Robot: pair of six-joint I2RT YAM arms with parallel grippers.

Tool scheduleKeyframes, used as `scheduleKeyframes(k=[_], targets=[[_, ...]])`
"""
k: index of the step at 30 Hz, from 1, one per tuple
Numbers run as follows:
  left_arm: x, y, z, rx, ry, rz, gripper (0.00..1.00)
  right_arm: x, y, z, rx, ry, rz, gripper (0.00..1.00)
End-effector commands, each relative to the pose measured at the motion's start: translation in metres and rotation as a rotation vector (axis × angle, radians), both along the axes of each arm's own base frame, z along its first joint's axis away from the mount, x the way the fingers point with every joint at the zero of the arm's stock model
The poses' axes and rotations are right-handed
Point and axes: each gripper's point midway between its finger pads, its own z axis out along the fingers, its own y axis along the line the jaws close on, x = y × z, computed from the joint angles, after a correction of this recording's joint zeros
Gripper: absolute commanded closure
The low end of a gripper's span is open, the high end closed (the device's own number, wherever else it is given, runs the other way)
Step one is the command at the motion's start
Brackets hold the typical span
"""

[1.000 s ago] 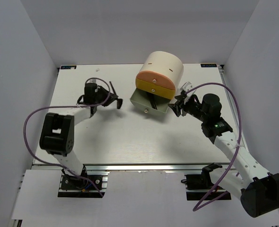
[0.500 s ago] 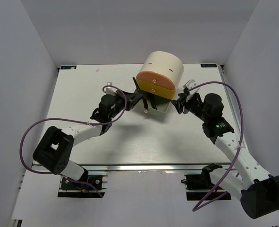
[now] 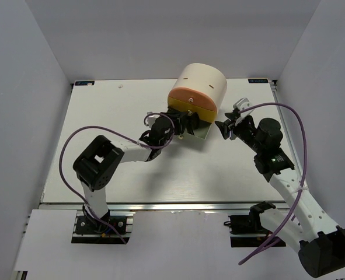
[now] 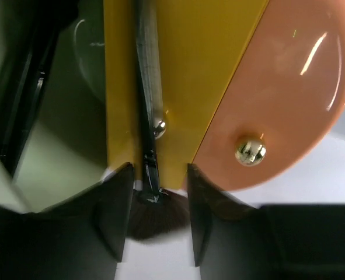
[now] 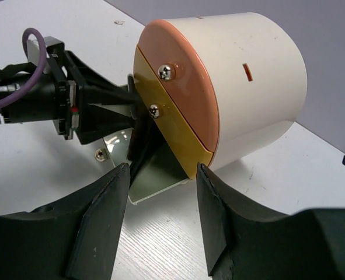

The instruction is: Organize the makeup

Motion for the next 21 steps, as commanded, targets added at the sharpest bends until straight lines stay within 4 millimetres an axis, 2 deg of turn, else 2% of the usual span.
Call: scheduleKeyframes(k=[1, 4, 5, 6, 7, 8, 9, 10, 11, 12, 13, 14, 15, 16, 17, 18, 19, 20, 21], targets=[[0.011, -0.010, 0.038, -0.095, -0.034, 0.028, 0.46, 0.000, -0.006, 0.018, 0.027, -0.061, -0.024, 0.45], [0.008, -0.012, 0.046, -0.082, -0.042, 0.008, 0.35, -0.001, -0.006, 0.015, 0.022, -0.057, -0.018, 0.45], [0.006, -0.010, 0.046, -0.076, -0.043, 0.007, 0.35, -0.003, -0.003, 0.014, 0.011, -0.059, 0.002, 0.44], [0.002, -0.008, 0.061, -0.080, -0.078, -0.003, 0.40, -0.004, -0.001, 0.012, 0.003, -0.059, 0.018, 0.44], [0.000, -0.006, 0.064, -0.070, -0.091, -0.006, 0.44, -0.007, 0.003, 0.011, -0.008, -0.062, 0.052, 0.44], [-0.004, -0.004, 0.064, -0.056, -0.093, -0.011, 0.52, -0.008, 0.004, 0.012, -0.027, -0.077, 0.067, 0.44], [-0.009, -0.001, 0.080, -0.035, -0.139, -0.027, 0.65, -0.008, 0.004, 0.012, -0.033, -0.084, 0.068, 0.44], [-0.013, 0.000, 0.085, -0.018, -0.157, -0.038, 0.99, -0.008, 0.006, 0.013, -0.038, -0.089, 0.085, 0.44], [-0.017, 0.002, 0.090, -0.008, -0.170, -0.048, 1.00, -0.006, 0.007, 0.014, -0.040, -0.091, 0.088, 0.43], [-0.022, 0.006, 0.083, 0.045, -0.175, -0.057, 1.00, -0.004, 0.008, 0.016, -0.042, -0.102, 0.090, 0.40], [-0.030, 0.010, 0.099, 0.056, -0.217, -0.071, 1.00, 0.003, 0.010, 0.012, -0.048, -0.087, 0.087, 0.32], [-0.033, 0.016, 0.097, 0.102, -0.222, -0.080, 1.00, 0.008, 0.012, 0.022, -0.044, -0.102, 0.087, 0.27], [-0.038, 0.022, 0.087, 0.204, -0.238, -0.103, 1.00, 0.019, 0.015, 0.015, -0.053, -0.074, 0.080, 0.22], [-0.047, 0.028, 0.097, 0.243, -0.263, -0.125, 1.00, 0.025, 0.017, 0.019, -0.054, -0.077, 0.083, 0.11], [-0.051, 0.039, 0.071, 0.341, -0.187, -0.142, 1.00, 0.032, 0.019, 0.032, -0.051, -0.098, 0.084, 0.11], [-0.056, 0.048, 0.061, 0.410, -0.170, -0.157, 1.00, 0.044, 0.023, 0.025, -0.063, -0.076, 0.087, 0.11], [-0.066, 0.059, 0.052, 0.437, -0.137, -0.162, 0.97, 0.051, 0.025, 0.030, -0.066, -0.093, 0.084, 0.11], [-0.073, 0.075, 0.027, 0.487, -0.048, -0.162, 0.81, 0.059, 0.028, 0.044, -0.067, -0.121, 0.083, 0.11], [-0.079, 0.082, 0.017, 0.458, 0.004, -0.147, 0.75, 0.066, 0.028, 0.047, -0.074, -0.130, 0.077, 0.11]])
